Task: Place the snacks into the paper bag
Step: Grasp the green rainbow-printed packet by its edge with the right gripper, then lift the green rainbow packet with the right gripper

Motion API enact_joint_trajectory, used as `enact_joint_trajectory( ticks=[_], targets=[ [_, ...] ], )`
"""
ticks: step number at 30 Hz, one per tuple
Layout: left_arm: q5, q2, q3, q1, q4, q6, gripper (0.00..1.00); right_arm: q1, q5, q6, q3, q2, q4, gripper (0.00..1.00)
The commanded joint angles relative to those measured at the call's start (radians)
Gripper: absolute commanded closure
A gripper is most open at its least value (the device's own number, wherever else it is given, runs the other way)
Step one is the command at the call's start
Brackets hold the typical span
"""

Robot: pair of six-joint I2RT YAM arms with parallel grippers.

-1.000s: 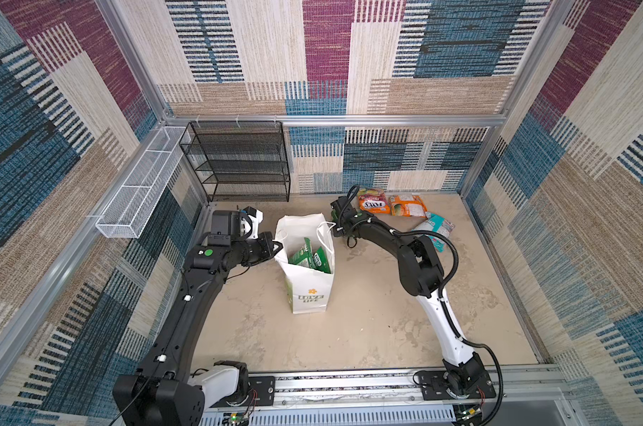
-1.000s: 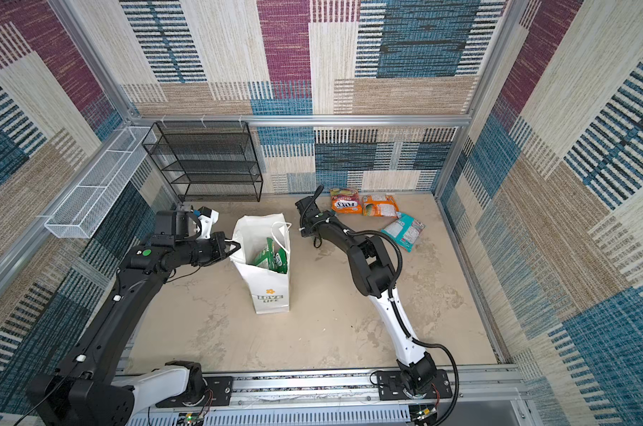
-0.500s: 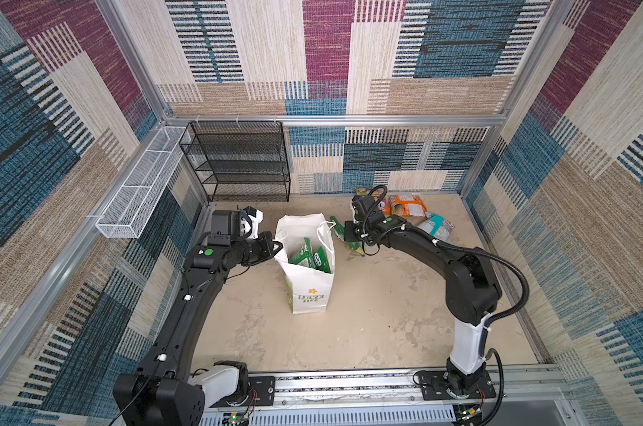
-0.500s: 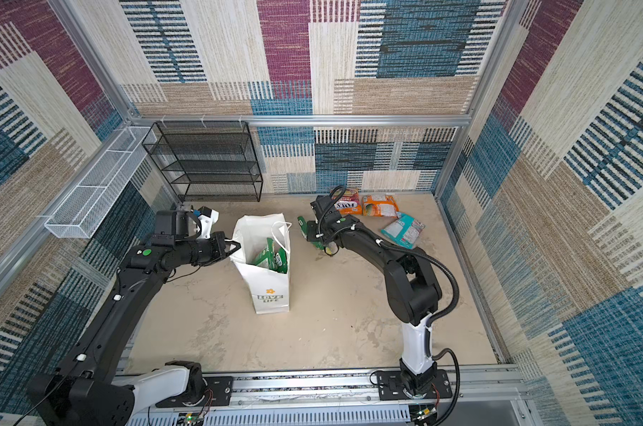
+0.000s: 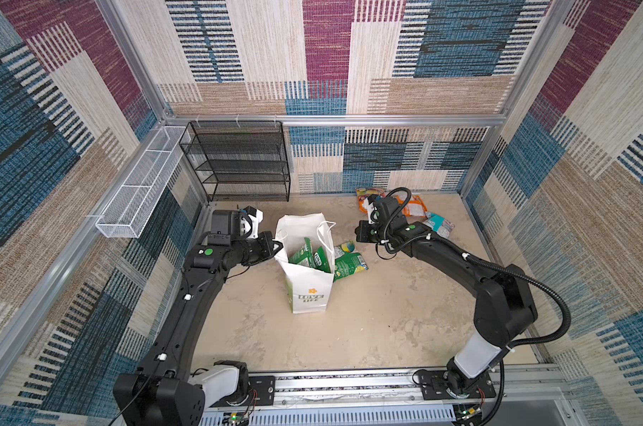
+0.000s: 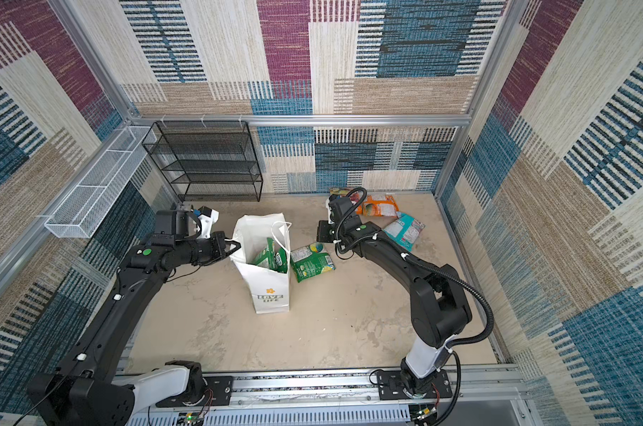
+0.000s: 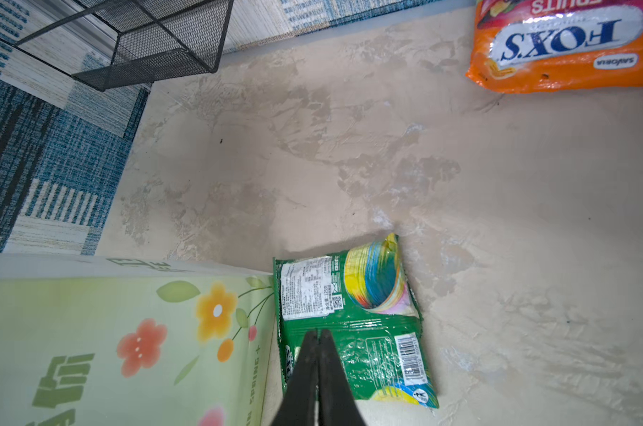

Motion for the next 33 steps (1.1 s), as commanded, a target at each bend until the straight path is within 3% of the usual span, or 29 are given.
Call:
enact_joint_trajectory(
  ticks=[1, 2, 5, 11, 15, 19, 23, 28, 33],
  targets=[
    [0.031, 0.0, 0.005, 0.0, 0.039, -0.001, 1.0, 0.0, 0.031, 0.007, -0.026, 0.011, -0.006, 0.5],
    [0.029, 0.0, 0.005, 0.001, 0.038, -0.001, 1.0, 0.001, 0.03, 0.007, -0.04, 0.019, -0.002, 0.39],
    [0.029, -0.001, 0.005, 0.001, 0.039, -0.001, 1.0, 0.0, 0.028, -0.005, -0.057, 0.06, 0.001, 0.21],
    [0.028, 0.002, 0.004, 0.0, 0.038, -0.001, 1.0, -0.007, 0.011, -0.036, -0.052, 0.174, 0.016, 0.12],
    [0.029, 0.003, 0.005, 0.001, 0.04, -0.001, 1.0, -0.009, 0.003, -0.053, -0.034, 0.235, 0.008, 0.1],
    [0.029, 0.003, 0.004, 0.001, 0.039, -0.001, 1.0, -0.008, -0.025, -0.056, -0.028, 0.278, 0.008, 0.18],
    [0.028, 0.004, 0.005, 0.002, 0.039, -0.001, 1.0, -0.009, -0.053, -0.054, -0.043, 0.285, 0.023, 0.34],
    [0.028, 0.006, 0.005, 0.002, 0.038, -0.001, 1.0, -0.008, -0.063, -0.051, -0.046, 0.288, 0.021, 0.67],
    [0.029, 0.007, 0.005, 0.002, 0.038, 0.0, 1.0, -0.006, -0.093, -0.032, -0.052, 0.25, 0.005, 0.88]
  ],
)
